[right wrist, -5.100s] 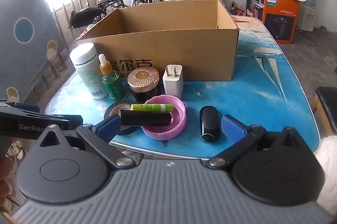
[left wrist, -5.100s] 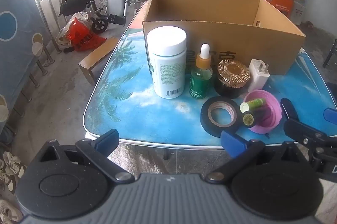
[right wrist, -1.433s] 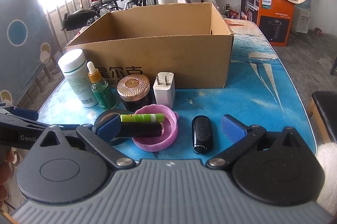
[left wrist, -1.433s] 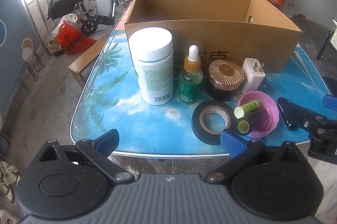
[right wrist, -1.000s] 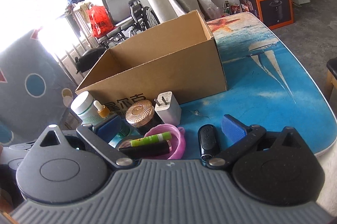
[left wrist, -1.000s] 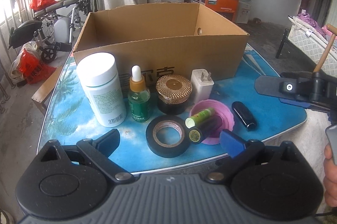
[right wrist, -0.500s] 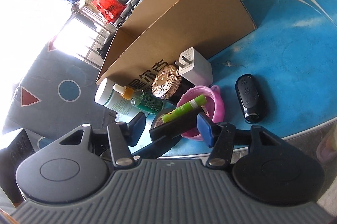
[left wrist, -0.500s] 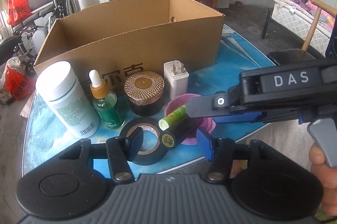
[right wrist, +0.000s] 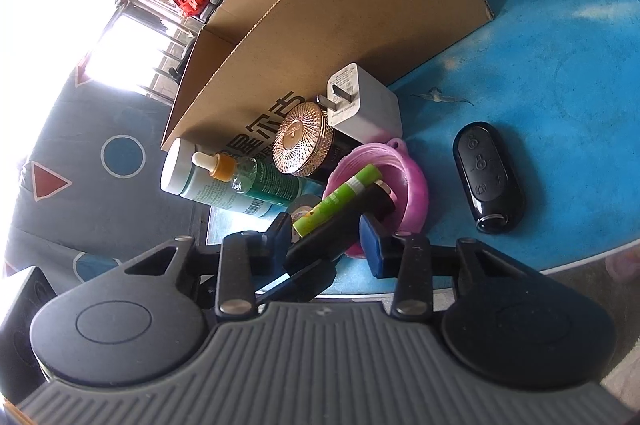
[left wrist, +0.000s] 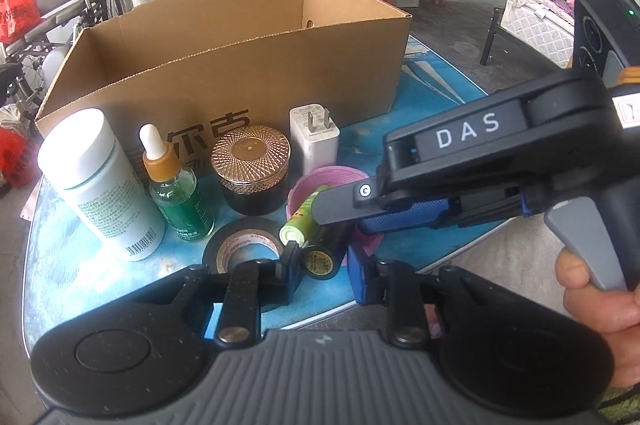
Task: Organize rigid objects
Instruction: 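Reach the right gripper to the black tube on the pink lid and grasp it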
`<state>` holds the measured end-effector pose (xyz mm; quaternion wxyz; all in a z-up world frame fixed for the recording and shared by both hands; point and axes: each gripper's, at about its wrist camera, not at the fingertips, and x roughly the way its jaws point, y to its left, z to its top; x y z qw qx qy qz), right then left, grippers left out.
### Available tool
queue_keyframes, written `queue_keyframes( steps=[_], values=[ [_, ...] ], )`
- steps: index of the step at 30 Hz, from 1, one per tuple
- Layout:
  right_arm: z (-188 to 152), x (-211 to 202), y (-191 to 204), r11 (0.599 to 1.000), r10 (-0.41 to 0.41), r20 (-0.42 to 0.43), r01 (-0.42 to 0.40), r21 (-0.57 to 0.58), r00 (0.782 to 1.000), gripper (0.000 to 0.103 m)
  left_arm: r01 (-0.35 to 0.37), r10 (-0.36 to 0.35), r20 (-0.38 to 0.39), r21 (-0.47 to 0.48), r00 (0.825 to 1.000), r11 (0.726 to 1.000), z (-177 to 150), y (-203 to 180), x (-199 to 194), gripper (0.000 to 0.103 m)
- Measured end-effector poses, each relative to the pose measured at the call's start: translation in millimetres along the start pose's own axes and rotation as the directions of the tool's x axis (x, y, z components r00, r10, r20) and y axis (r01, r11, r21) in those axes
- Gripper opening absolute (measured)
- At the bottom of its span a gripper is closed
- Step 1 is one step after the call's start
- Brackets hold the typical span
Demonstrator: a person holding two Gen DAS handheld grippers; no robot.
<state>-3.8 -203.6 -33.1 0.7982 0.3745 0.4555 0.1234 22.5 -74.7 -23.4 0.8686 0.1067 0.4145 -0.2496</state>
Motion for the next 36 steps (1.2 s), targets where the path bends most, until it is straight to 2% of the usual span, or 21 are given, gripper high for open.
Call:
queue_keyframes(
  steps=[10, 17, 21, 24, 29, 33, 36],
  values=[
    [12.7, 15.0, -4.5, 0.999, -0.022, -0.040, 0.023, 0.027, 0.999, 0.034, -0.020, 0.021, -0.021, 0.029, 1.000, 0.999, 7.1, -2.4, 8.2, 0.027],
    [16.5, 17.3, -16.3, 0.994, 0.013, -0.057, -0.007, 0.109, 0.998, 0.030, -0.026, 0.028, -0.046, 0.039, 0.999, 0.999, 11.1, -4.8, 10.9, 0.027],
    [16.9, 20.6, -20.5, 0.989, 0.036, -0.062, -0.027, 0.147, 0.997, 0.030, -0.055, 0.058, -0.060, 0.058, 0.997, 0.997, 13.0, -7.5, 14.7, 0.033],
    [16.3, 22.7, -24.8, 0.982, 0.060, -0.062, -0.048, 0.182, 0.996, 0.030, -0.063, 0.066, -0.067, 0.055, 0.996, 0.996, 14.8, -6.0, 17.2, 0.034],
    [12.6, 21.3, -29.9, 0.975, 0.090, -0.032, -0.081, 0.206, 0.995, 0.030, -0.062, 0.064, -0.047, 0.049, 0.997, 0.997, 12.8, -4.0, 12.4, 0.027],
    [8.1, 10.7, -37.5, 0.966, 0.130, 0.000, -0.126, 0.226, 0.992, 0.025, -0.047, 0.049, -0.016, 0.079, 0.999, 0.996, 9.1, -12.6, 3.2, 0.022],
    [4.9, 4.2, -37.5, 0.961, 0.159, 0.019, -0.159, 0.226, 0.987, 0.021, -0.082, 0.080, 0.022, 0.111, 0.997, 0.990, 8.3, -21.4, -4.0, 0.023]
  ],
)
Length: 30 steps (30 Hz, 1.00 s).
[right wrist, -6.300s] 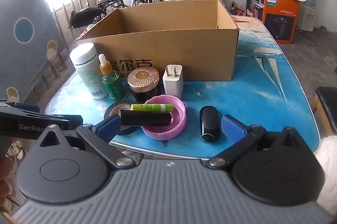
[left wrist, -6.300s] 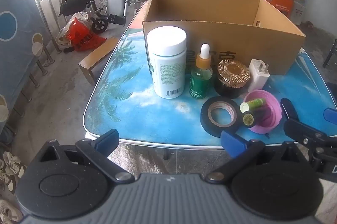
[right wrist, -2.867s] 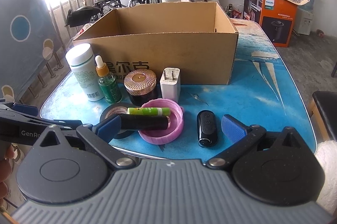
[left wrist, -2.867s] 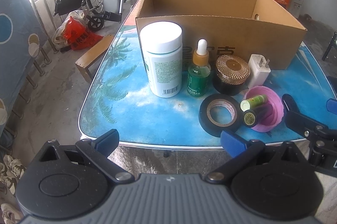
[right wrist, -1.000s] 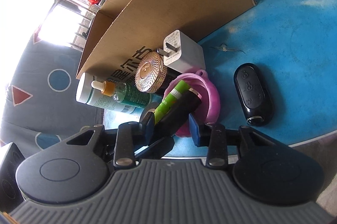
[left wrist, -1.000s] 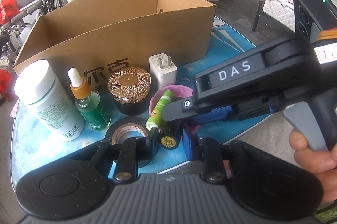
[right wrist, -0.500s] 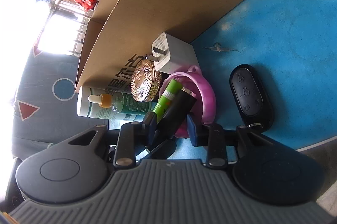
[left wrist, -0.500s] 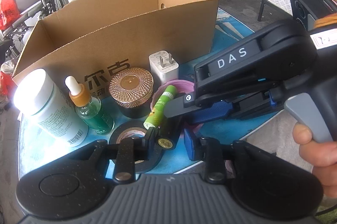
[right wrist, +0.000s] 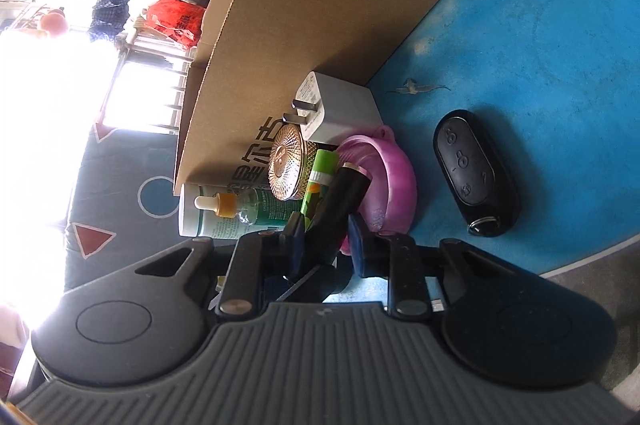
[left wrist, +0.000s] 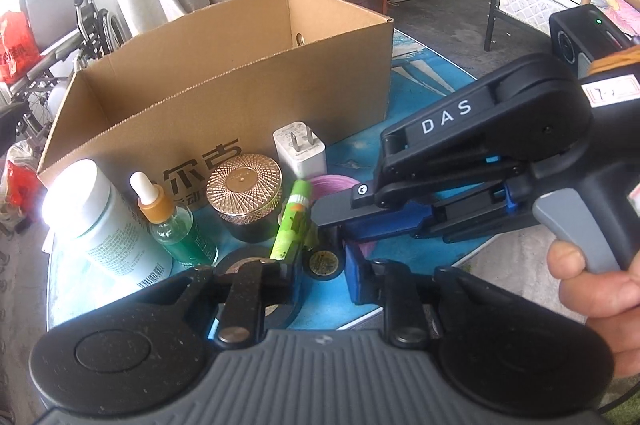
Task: Organize rigid objects
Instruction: 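Reach the right gripper to the black tube on the pink lid and grasp it, then lift the black tube with the right gripper and carry it into the box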
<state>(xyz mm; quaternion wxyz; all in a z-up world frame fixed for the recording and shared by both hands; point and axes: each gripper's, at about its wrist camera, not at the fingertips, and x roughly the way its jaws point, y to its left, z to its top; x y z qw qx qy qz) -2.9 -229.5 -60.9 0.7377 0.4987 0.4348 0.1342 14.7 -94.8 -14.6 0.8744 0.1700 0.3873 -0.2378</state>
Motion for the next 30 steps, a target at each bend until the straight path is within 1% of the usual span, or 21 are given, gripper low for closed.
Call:
queue_keyframes(
  steps=[3, 5, 11, 17, 18, 21, 24, 27, 30],
  values=[
    [-2.7, -6.9, 2.9, 1.000, 0.020, 0.018, -0.019, -0.017, 1.000, 0.018, -0.002, 0.001, 0.017, 0.011, 1.000, 1.000, 1.8, -3.5, -5.2, 0.023],
    [-2.8, -10.6, 1.7, 1.000, 0.024, 0.023, -0.024, -0.010, 0.999, 0.018, -0.005, 0.004, 0.019, 0.018, 1.000, 1.000, 1.7, -5.7, -5.5, 0.023],
    [2.6, -12.0, -9.6, 0.996, 0.036, 0.007, -0.036, 0.077, 0.999, 0.020, -0.002, 0.001, 0.028, 0.031, 1.000, 1.000, 1.4, -11.1, -4.0, 0.023],
    [3.5, -8.9, -24.8, 0.982, 0.059, -0.022, -0.054, 0.183, 0.998, 0.030, 0.029, -0.029, 0.016, -0.006, 0.999, 1.000, 5.9, -0.6, -2.2, 0.023],
    [3.6, -7.7, -26.9, 0.977, 0.068, -0.029, -0.061, 0.204, 0.997, 0.033, 0.041, -0.040, 0.013, -0.020, 0.999, 0.999, 6.9, 2.2, -2.0, 0.023],
    [3.4, -4.5, -32.1, 0.962, 0.092, -0.034, -0.081, 0.260, 0.995, 0.036, 0.093, -0.093, 0.004, -0.070, 0.996, 0.993, 9.6, 10.8, -0.6, 0.023],
    [3.5, 2.1, -34.3, 0.952, 0.107, -0.045, -0.089, 0.294, 0.993, 0.041, 0.096, -0.096, 0.005, -0.083, 0.995, 0.992, 9.9, 13.3, -0.5, 0.023],
    [3.2, 6.3, -35.1, 0.949, 0.111, -0.039, -0.094, 0.302, 0.993, 0.040, 0.090, -0.091, 0.002, -0.088, 0.996, 0.992, 9.1, 14.2, -0.4, 0.023],
    [1.1, 8.8, -37.3, 0.948, 0.116, -0.029, -0.102, 0.300, 0.993, 0.036, 0.085, -0.085, 0.005, -0.089, 0.996, 0.992, 7.0, 13.2, -3.2, 0.023]
  ],
)
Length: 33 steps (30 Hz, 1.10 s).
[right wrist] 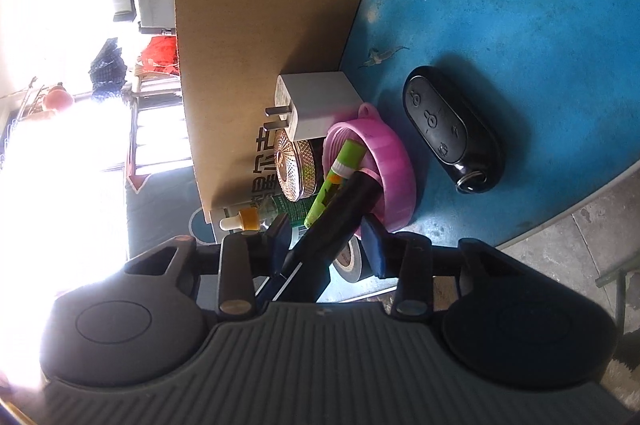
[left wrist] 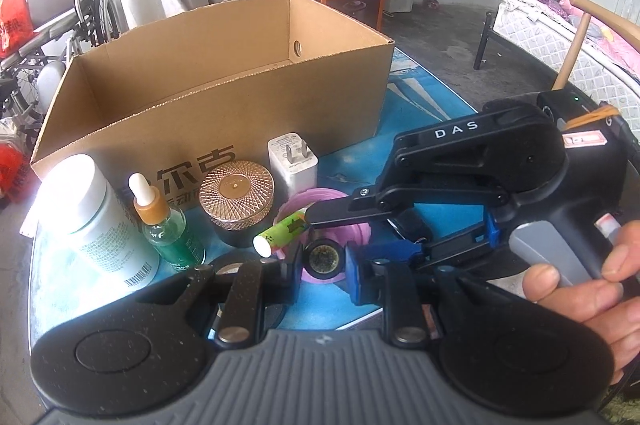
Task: Organize rigid objects
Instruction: 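Lift the black tube with the right gripper and carry it into the box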
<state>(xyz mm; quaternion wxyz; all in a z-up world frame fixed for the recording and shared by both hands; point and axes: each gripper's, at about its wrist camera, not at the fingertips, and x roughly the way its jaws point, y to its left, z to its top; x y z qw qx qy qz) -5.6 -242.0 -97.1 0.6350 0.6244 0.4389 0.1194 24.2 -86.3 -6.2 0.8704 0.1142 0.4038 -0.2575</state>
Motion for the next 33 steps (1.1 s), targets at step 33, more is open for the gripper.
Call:
queue_keyframes(
  steps=[33],
  values=[
    [3.7, 16.6, 235.4, 0.792, 0.111, -0.029, -0.106, -0.601, 0.993, 0.028, -0.226, 0.232, 0.274, -0.054, 0.933, 0.973, 94.2, 60.3, -89.6, 0.023]
  ],
)
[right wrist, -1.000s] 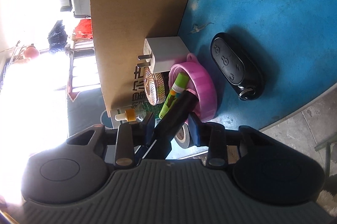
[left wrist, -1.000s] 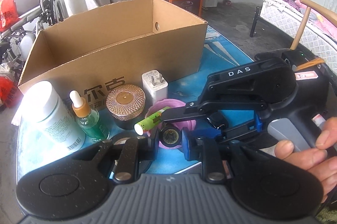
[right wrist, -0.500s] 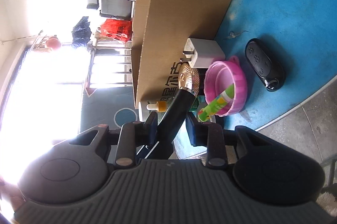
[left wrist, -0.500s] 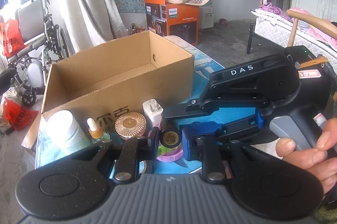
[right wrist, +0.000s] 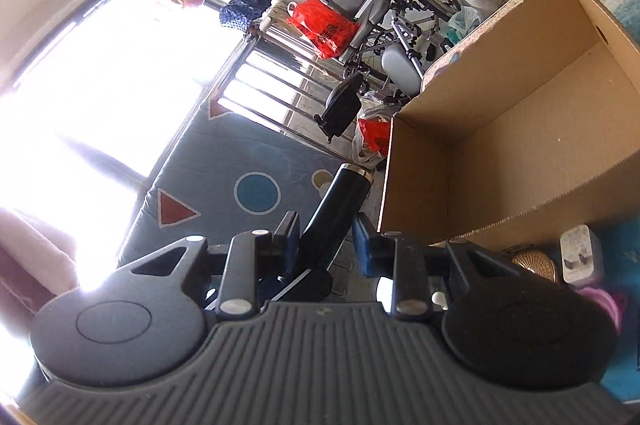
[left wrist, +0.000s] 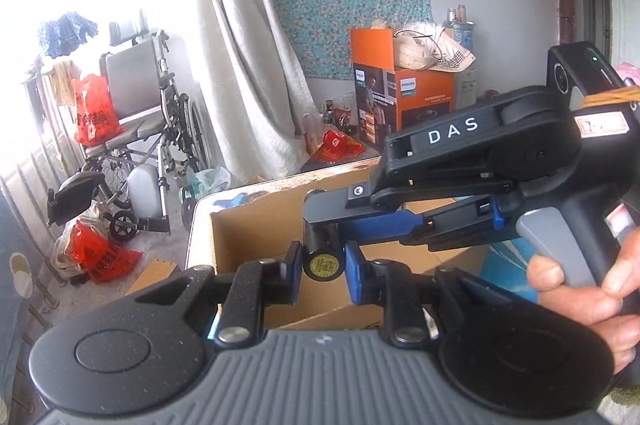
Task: Organize rigid objects
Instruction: 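Lift the black tube with the right gripper and carry it into the box, then open the right gripper inside the box and withdraw it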
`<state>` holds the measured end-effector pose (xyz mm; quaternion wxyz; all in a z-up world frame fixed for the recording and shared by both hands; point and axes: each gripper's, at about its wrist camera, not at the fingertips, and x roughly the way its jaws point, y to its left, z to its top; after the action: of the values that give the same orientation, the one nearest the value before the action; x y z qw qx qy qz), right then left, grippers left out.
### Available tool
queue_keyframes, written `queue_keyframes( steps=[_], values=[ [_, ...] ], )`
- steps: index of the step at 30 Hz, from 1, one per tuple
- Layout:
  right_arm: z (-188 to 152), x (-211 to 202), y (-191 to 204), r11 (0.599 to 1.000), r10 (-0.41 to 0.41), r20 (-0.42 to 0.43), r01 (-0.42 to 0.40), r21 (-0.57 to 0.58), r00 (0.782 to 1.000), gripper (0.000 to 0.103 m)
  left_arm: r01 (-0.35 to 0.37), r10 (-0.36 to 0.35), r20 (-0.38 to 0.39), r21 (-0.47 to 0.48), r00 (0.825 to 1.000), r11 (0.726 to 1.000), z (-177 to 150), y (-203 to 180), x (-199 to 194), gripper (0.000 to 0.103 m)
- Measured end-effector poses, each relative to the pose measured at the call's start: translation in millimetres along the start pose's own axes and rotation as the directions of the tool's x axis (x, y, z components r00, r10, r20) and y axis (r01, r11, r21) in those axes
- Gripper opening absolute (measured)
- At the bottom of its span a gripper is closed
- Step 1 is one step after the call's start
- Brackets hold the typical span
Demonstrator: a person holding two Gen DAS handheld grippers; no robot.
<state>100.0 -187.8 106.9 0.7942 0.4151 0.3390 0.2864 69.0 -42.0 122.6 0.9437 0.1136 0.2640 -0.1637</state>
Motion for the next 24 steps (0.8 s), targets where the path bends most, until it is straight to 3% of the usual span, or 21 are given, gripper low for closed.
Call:
queue_keyframes(
  steps=[7, 15, 17, 18, 24],
  values=[
    [64.2, 104.5, -24.8, 0.992, -0.122, -0.163, 0.126, 0.012, 0.979, 0.027, -0.003, -0.009, -0.176, -0.064, 0.984, 0.998, 12.1, 59.8, 90.2, 0.023],
    [102.2, 191.7, -81.7, 0.966, -0.210, -0.302, 0.245, 0.083, 0.930, 0.025, -0.037, 0.027, -0.338, -0.024, 0.941, 0.999, 11.3, 76.6, 172.9, 0.024],
    [105.6, 208.2, -93.6, 0.960, -0.219, -0.332, 0.264, 0.097, 0.918, 0.021, -0.049, 0.045, -0.360, 0.000, 0.932, 0.999, 9.7, 75.9, 184.1, 0.023],
    [106.3, 214.8, -99.2, 0.957, -0.220, -0.350, 0.271, 0.105, 0.911, 0.014, -0.053, 0.052, -0.370, 0.008, 0.928, 0.999, 9.8, 76.0, 188.0, 0.024],
    [102.6, 244.0, -128.8, 0.937, -0.262, -0.392, 0.330, 0.115, 0.882, 0.013, -0.064, 0.060, -0.360, 0.002, 0.931, 0.998, 14.6, 79.4, 186.6, 0.025]
  ],
)
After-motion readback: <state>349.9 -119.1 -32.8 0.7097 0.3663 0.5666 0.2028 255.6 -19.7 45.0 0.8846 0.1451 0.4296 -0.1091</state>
